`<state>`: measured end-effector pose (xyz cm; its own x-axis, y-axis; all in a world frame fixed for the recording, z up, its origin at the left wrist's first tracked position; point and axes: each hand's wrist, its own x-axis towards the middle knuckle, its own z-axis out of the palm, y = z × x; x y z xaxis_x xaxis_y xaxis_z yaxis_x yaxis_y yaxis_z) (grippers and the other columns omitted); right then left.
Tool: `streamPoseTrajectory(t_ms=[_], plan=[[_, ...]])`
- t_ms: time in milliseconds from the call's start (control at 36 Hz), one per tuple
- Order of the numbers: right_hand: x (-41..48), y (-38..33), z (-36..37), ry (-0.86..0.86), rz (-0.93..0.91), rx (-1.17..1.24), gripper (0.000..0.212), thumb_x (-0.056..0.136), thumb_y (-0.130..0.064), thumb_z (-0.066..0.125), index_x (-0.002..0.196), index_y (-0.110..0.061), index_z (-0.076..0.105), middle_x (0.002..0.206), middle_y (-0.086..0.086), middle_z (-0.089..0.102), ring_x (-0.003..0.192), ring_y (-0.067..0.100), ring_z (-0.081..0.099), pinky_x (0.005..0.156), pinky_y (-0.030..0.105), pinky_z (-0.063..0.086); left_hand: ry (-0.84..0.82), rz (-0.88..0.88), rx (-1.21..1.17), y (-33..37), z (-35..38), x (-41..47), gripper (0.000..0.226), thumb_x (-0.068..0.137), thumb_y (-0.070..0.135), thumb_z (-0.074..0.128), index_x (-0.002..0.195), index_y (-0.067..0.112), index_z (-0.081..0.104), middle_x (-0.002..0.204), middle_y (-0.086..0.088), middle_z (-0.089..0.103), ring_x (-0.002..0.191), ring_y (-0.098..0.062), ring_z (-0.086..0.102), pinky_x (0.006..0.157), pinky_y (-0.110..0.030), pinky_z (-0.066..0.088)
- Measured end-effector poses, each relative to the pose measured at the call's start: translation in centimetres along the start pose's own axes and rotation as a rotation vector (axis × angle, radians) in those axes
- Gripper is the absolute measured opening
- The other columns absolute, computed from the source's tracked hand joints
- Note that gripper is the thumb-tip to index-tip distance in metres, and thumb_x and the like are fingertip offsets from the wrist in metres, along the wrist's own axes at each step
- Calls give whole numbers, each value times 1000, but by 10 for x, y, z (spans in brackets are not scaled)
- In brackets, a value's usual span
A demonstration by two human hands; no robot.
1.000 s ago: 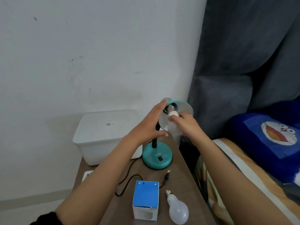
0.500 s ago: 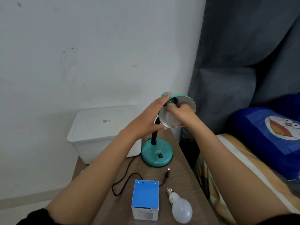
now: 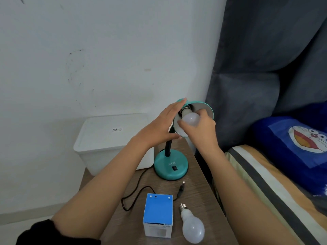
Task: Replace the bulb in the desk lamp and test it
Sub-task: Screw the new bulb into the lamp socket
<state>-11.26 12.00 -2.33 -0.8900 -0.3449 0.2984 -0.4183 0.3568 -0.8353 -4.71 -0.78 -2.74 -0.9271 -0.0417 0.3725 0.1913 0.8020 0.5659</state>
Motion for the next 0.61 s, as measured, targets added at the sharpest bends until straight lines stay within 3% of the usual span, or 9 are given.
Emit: streamPoseTrajectory(t_ms=[111,250,361,500,583,611], plan=[[3,2,2,-5,-51,-68,45,69,-25,71,105,-8,51,101,10,56,89,27,55,72,35,46,-44,34,63,1,-7,9,114,68,15,82,146,39,3,150,6,24,138,-7,25,114,-22,24],[4,4,3,4,-92,-125,45,70,-23,69,107,-6,51,99,5,50,89,26,51,69,30,38,-41,104,51,1,-3,17,103,68,7,79,148,21,17,151,0,25,130,6,22,104,2,16],[6,4,3,27,-29,-80,53,75,-35,70,114,-5,51,111,6,46,89,19,45,73,31,37,-12,140,32,2,1,17,97,68,6,79,146,16,22,147,-4,29,126,8,24,103,2,17],[5,4,7,85,143,201,53,76,-46,68,110,-10,51,107,8,59,91,24,62,73,32,51,8,169,32,3,-1,15,93,69,9,79,144,12,24,145,-7,31,125,7,25,103,2,17],[2,1,8,116,261,424,46,82,-49,60,111,-16,47,106,3,56,75,19,68,54,19,54,24,179,39,2,0,14,92,70,13,80,144,11,25,145,-8,32,127,6,25,105,-1,19],[1,1,9,112,295,508,42,85,-50,57,109,-17,47,107,3,56,68,20,69,50,20,54,26,178,43,2,0,13,92,70,14,80,144,11,26,145,-8,32,127,5,25,106,-1,19]])
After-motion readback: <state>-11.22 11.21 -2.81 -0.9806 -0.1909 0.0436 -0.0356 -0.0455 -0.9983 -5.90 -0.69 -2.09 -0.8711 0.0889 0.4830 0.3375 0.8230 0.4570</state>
